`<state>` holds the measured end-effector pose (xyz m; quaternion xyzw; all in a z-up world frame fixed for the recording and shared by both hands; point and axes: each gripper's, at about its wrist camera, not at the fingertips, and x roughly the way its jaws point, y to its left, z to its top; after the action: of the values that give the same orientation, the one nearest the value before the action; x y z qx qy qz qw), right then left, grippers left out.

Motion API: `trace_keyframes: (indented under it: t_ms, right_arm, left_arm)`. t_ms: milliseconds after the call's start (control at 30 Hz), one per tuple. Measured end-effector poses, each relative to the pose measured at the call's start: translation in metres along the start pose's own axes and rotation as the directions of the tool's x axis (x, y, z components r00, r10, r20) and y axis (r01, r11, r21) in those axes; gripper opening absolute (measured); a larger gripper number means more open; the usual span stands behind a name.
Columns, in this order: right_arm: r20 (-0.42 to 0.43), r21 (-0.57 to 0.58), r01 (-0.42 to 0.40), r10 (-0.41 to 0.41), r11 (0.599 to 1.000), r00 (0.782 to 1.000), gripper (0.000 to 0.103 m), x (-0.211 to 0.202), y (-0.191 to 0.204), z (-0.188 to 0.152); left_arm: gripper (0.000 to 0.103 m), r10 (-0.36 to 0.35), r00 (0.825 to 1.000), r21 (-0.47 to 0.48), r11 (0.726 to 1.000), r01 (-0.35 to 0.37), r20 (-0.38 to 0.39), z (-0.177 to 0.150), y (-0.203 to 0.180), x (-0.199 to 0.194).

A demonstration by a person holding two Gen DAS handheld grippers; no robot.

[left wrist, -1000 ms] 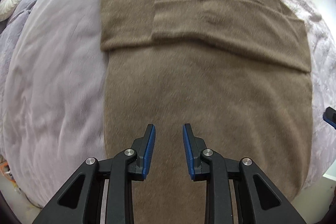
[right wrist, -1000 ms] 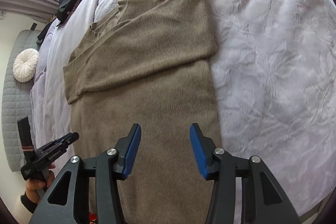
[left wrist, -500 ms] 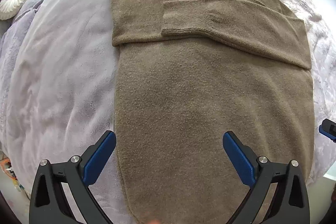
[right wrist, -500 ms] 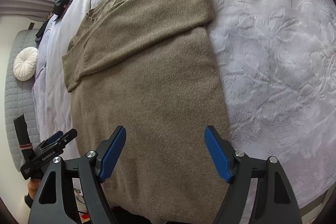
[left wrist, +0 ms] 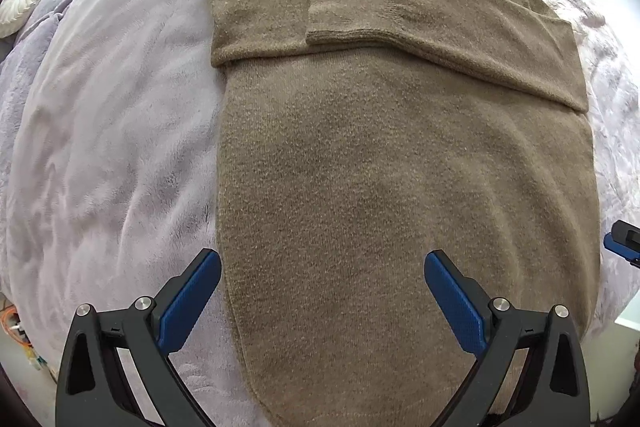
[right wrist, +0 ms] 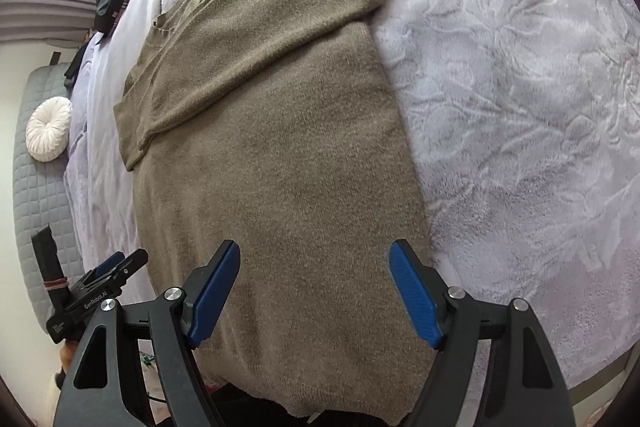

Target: Fold small clothes

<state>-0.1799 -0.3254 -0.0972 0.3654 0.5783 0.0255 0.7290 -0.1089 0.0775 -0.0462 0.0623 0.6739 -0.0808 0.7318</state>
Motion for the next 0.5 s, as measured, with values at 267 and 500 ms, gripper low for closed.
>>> trace_keyframes:
  t_ms: [267,500]
  right_arm:
    - [-0.091,0.011,-0.037,0.038,0.999,0.995,0.08,0.005,-0.03,-0.022]
    - [-0.201,0.033,-0.161,0.164,0.986,0.966,0.08,0.007,-0.054,-0.058]
  left_arm:
    - [0.102,-0.144,0.988,0.008,0.989,0.144,-0.049,-0.039,0.036,0.008]
    - [0.102,-0.299,0.935,0.011,0.952,0.307,-0.192,-0.086,0.048,0.023]
